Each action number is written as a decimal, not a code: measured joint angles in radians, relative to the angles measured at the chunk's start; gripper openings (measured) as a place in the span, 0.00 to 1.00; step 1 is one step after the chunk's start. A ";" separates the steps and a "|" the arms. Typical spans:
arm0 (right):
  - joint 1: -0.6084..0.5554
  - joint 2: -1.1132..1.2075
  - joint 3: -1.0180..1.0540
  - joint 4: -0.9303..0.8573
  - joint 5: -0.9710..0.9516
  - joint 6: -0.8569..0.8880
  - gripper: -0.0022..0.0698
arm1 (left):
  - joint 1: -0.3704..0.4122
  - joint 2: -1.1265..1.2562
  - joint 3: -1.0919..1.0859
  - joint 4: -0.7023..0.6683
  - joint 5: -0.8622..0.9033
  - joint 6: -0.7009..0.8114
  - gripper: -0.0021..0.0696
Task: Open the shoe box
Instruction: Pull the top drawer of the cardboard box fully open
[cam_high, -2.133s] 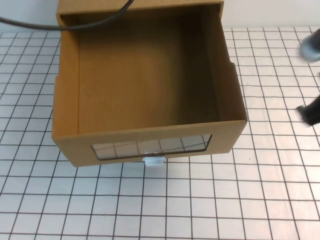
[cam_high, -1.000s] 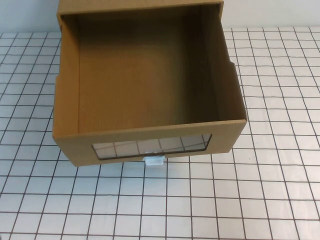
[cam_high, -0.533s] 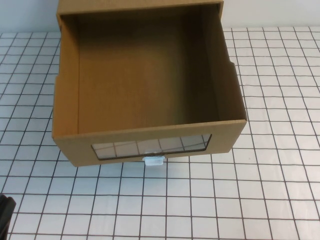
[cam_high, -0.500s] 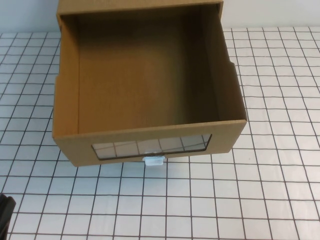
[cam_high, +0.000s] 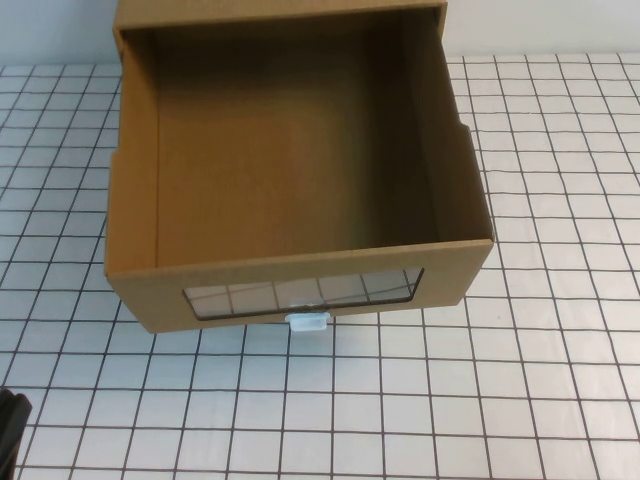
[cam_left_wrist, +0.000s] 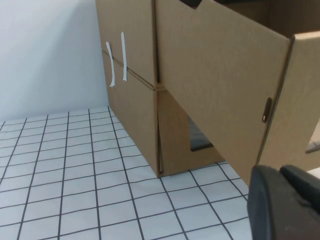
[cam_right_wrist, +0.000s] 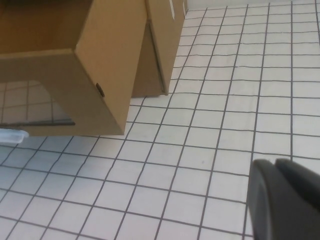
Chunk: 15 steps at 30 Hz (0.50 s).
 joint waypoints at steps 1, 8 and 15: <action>0.000 0.000 0.000 0.000 0.000 0.000 0.01 | 0.000 0.000 0.000 0.000 0.000 0.000 0.03; 0.000 0.000 0.000 -0.058 0.000 0.000 0.01 | 0.000 0.000 0.000 0.000 0.000 0.000 0.03; -0.046 -0.007 0.039 -0.161 -0.159 0.000 0.01 | 0.000 0.000 0.000 0.000 0.000 0.000 0.03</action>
